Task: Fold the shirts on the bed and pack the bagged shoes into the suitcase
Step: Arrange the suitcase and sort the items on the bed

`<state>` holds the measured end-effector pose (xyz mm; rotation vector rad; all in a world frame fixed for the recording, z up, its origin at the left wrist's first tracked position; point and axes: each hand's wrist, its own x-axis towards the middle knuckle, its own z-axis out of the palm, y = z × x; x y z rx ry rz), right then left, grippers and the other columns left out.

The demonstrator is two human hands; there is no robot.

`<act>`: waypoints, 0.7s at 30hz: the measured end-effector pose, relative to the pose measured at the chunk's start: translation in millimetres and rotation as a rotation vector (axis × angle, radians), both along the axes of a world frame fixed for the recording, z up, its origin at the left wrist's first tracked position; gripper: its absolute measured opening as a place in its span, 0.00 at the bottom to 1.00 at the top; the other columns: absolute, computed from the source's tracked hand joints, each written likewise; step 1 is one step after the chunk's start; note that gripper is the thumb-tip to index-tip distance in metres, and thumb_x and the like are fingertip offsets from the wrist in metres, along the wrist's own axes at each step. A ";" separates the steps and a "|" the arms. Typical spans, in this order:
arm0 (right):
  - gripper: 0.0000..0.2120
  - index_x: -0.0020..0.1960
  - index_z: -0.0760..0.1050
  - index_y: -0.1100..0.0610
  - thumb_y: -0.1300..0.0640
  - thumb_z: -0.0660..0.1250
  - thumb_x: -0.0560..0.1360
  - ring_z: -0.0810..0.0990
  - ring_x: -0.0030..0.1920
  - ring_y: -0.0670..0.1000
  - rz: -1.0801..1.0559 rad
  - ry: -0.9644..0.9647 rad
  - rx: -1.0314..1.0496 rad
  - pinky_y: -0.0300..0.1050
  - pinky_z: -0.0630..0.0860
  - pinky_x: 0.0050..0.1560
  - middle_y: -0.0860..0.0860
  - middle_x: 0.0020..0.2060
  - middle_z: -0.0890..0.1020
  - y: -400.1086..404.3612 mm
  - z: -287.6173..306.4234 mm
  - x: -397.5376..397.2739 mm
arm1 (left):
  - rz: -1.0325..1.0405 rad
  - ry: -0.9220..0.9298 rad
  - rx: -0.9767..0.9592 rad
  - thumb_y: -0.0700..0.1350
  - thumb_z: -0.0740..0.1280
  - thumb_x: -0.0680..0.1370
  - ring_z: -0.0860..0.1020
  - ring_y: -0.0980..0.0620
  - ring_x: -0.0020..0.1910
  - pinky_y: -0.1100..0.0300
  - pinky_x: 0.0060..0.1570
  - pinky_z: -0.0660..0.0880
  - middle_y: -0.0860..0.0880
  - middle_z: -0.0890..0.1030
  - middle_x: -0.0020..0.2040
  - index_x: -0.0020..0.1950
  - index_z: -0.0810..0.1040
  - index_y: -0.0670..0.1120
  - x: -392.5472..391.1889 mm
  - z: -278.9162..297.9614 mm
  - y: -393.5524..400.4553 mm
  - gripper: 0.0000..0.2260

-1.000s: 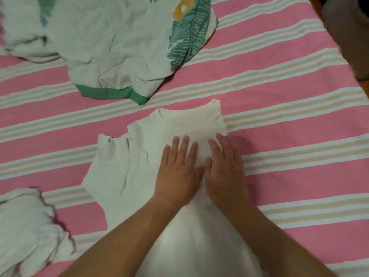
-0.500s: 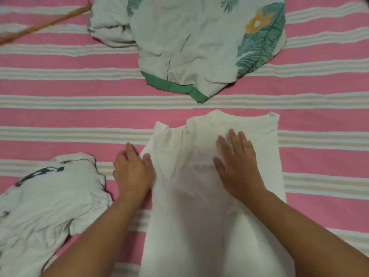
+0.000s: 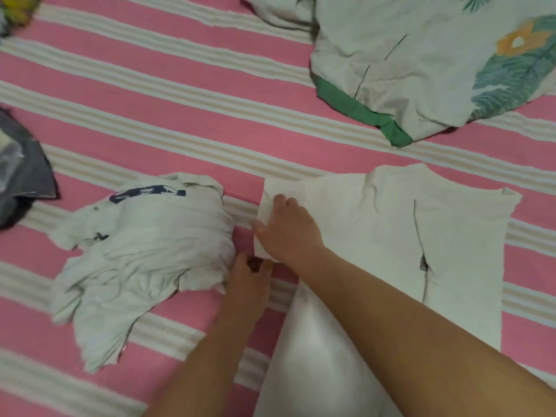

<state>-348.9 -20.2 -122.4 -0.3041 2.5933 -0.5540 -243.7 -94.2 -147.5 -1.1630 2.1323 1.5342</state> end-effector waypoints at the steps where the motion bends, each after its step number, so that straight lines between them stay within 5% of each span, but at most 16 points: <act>1: 0.28 0.71 0.62 0.59 0.42 0.61 0.79 0.74 0.56 0.56 -0.055 -0.035 0.053 0.49 0.72 0.53 0.54 0.58 0.71 -14.1 -8.8 0.7 | 0.013 0.025 0.051 0.41 0.68 0.80 0.78 0.51 0.38 0.66 0.35 0.72 0.49 0.80 0.41 0.50 0.76 0.43 4.0 -0.1 -3.5 0.02; 5: 0.35 0.79 0.49 0.66 0.54 0.60 0.79 0.74 0.59 0.59 -0.096 0.102 0.349 0.49 0.75 0.55 0.61 0.64 0.70 -46.3 -34.5 15.7 | -0.067 0.097 0.178 0.35 0.67 0.78 0.76 0.52 0.35 0.63 0.35 0.73 0.50 0.79 0.37 0.45 0.74 0.43 15.6 -7.1 -10.5 0.05; 9: 0.25 0.71 0.62 0.64 0.61 0.63 0.77 0.79 0.55 0.58 -0.222 0.011 0.117 0.47 0.74 0.48 0.59 0.58 0.76 -36.1 -16.5 4.6 | 0.011 0.119 0.272 0.39 0.68 0.74 0.76 0.50 0.42 0.59 0.42 0.75 0.48 0.78 0.43 0.51 0.74 0.49 20.2 -5.2 -9.5 0.09; 12: 0.20 0.70 0.70 0.58 0.55 0.65 0.80 0.79 0.56 0.55 -0.272 -0.236 -0.203 0.45 0.73 0.54 0.54 0.57 0.81 -2.9 5.5 6.1 | -0.022 0.158 0.069 0.42 0.67 0.72 0.77 0.46 0.47 0.54 0.49 0.77 0.48 0.77 0.51 0.62 0.71 0.55 22.2 -1.5 -5.6 0.20; 15: 0.13 0.63 0.79 0.56 0.58 0.60 0.82 0.80 0.57 0.51 -0.338 -0.169 -0.303 0.46 0.75 0.63 0.50 0.56 0.84 29.9 11.5 9.9 | -0.118 0.201 -0.106 0.41 0.68 0.76 0.77 0.47 0.47 0.52 0.53 0.75 0.48 0.77 0.49 0.69 0.73 0.49 11.2 0.0 -2.9 0.22; 18: 0.14 0.60 0.81 0.58 0.63 0.59 0.81 0.79 0.60 0.52 -0.250 0.014 -0.198 0.40 0.71 0.61 0.52 0.59 0.83 42.2 5.8 -16.1 | -0.156 0.219 -0.225 0.44 0.66 0.79 0.76 0.48 0.49 0.52 0.53 0.74 0.47 0.78 0.47 0.66 0.76 0.50 1.5 -2.9 -0.3 0.15; 21: 0.15 0.65 0.79 0.59 0.60 0.61 0.81 0.75 0.65 0.60 -0.090 0.107 -0.068 0.51 0.69 0.68 0.56 0.62 0.81 30.8 -5.4 -59.8 | -0.105 0.121 -0.212 0.49 0.66 0.80 0.79 0.49 0.49 0.55 0.49 0.74 0.51 0.81 0.47 0.62 0.77 0.50 -6.4 -5.0 0.5 0.11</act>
